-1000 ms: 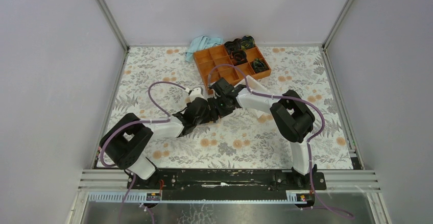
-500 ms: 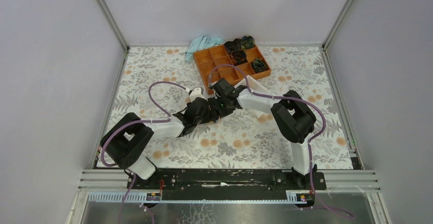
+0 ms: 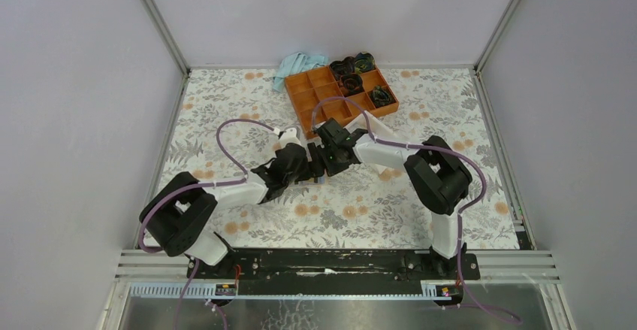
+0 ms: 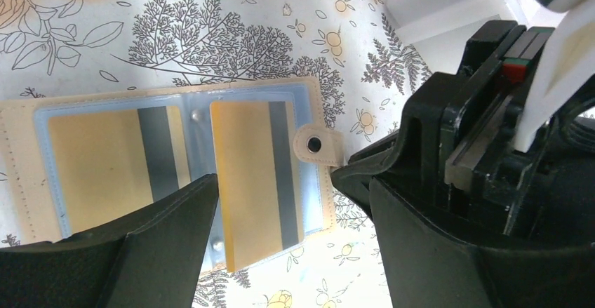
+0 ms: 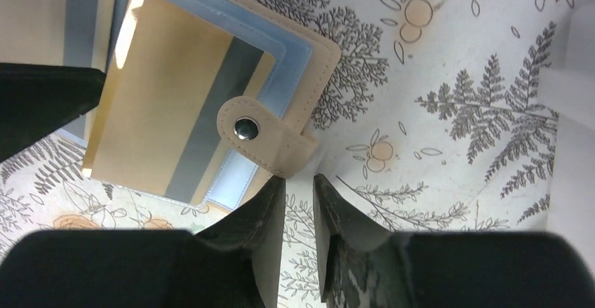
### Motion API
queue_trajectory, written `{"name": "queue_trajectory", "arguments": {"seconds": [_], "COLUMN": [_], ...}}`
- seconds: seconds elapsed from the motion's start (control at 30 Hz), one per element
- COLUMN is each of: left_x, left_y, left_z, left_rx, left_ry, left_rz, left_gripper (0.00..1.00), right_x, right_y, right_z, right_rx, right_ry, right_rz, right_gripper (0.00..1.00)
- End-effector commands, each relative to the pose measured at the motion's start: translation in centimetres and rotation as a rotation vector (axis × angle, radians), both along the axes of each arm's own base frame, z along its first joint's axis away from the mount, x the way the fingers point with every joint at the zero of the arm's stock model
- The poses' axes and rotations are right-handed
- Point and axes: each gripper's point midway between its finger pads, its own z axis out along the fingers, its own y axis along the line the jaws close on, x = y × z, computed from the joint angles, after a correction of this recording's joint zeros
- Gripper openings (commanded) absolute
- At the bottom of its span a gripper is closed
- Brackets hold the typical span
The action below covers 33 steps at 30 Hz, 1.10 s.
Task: Put the credit cards into the card holder
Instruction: Insert the credit card into the card holder.
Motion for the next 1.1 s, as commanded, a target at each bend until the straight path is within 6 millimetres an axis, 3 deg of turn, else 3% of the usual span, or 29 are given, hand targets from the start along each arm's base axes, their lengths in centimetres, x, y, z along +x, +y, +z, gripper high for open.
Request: {"name": "queue_trajectory", "arguments": {"seconds": [0.0,0.27,0.43,0.73,0.83,1.07], "left_x": [-0.1,-0.7,-0.7,-1.2,-1.5,-2.5], "left_y": [-0.7,-0.7,0.1,1.3,2.1,4.3], "left_z": [1.0,-1.1,0.3,2.6,2.9,1.3], "left_rx": [-0.03,-0.02,-0.032,-0.039,-0.035,0.007], "left_ry": [-0.034,0.013,-0.028,-0.074,-0.086,-0.081], "left_rz": [-0.022,-0.033,-0.005,0.013,0.032,0.083], "left_gripper": [0.86,0.86,0.86,0.86,0.86,0.87], "right_x": [-0.3,-1.0,-1.4,-2.3,-2.6,-2.6], "right_y": [-0.4,-0.4,-0.4,1.6,2.5,3.7], "right_z": [2.1,1.9,2.6,4.4,4.5,3.6], "right_rx": [0.01,0.029,0.048,0.126,0.169,0.191], "right_ry": [-0.031,-0.012,-0.018,-0.021,0.0,0.024], "right_rz": [-0.02,-0.031,-0.029,-0.029,-0.037,-0.061], "right_gripper": [0.29,0.29,0.29,0.29,0.3,0.4]}}
